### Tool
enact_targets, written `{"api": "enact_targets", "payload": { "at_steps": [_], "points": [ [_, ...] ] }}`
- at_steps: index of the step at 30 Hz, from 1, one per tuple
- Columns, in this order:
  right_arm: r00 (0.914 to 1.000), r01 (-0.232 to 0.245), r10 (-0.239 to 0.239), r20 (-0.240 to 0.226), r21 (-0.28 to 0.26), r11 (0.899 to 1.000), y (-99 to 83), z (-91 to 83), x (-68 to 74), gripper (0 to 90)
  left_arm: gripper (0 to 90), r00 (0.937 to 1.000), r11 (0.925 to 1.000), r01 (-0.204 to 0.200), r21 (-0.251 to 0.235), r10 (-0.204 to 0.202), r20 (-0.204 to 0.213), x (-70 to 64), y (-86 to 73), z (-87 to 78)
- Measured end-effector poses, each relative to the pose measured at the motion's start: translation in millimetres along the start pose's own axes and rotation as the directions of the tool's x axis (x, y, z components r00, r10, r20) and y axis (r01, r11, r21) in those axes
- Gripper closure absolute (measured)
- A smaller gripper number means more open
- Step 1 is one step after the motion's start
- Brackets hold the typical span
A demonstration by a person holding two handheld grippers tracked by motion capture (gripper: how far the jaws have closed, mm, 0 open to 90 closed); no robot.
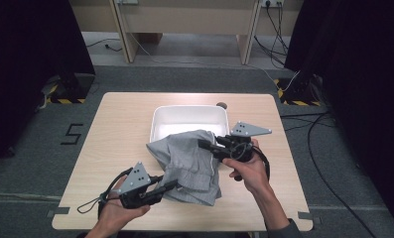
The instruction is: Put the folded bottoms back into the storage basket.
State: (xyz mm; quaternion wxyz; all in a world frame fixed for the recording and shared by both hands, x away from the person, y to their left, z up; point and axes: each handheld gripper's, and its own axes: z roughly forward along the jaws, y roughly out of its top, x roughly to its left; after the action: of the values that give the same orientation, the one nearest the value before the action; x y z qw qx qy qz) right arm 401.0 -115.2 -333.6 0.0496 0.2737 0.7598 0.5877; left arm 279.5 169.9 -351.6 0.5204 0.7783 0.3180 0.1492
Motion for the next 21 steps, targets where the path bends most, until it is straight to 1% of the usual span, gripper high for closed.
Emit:
{"api": "enact_targets", "payload": {
  "at_steps": [2,5,7,11,14,18,21],
  "points": [
    [1.0,-0.004,0.004,0.002,0.004,1.0,7.1,3.5,-2.0,70.3,72.7,1.0,1.0,0.008,-0.003,-0.008,-0.004,5.0,5.1,0.5],
    [1.0,0.007,-0.007,0.002,0.005,1.0,16.8,9.1,-6.1,70.3,72.7,0.9999,1.0,0.002,-0.001,-0.002,-0.015,10.4,11.6,1.1],
    [1.0,-0.005,0.005,-0.001,0.011,1.0,22.8,12.1,-8.4,70.4,72.6,0.9998,1.0,0.002,-0.002,-0.002,-0.019,12.9,16.0,1.1],
    [0.9999,0.01,-0.01,0.007,0.021,1.0,33.8,20.4,-14.1,70.4,72.6,0.9993,1.0,-0.007,-0.006,0.006,-0.037,18.0,23.7,3.3],
    [0.9999,0.003,-0.004,0.013,0.025,1.0,39.4,25.7,-18.8,70.5,72.6,0.9986,0.9999,0.004,-0.011,-0.004,-0.052,24.4,26.8,7.1],
    [0.9997,0.002,-0.002,0.024,0.034,0.999,44.7,32.0,-26.1,70.7,72.7,0.9978,0.9997,0.023,-0.005,-0.023,-0.062,34.4,29.8,14.4],
    [0.9994,-0.01,0.009,0.032,0.041,0.999,47.2,37.0,-33.5,70.9,72.7,0.9971,0.9996,0.03,0.0,-0.03,-0.07,40.9,32.7,20.8]
  ]
}}
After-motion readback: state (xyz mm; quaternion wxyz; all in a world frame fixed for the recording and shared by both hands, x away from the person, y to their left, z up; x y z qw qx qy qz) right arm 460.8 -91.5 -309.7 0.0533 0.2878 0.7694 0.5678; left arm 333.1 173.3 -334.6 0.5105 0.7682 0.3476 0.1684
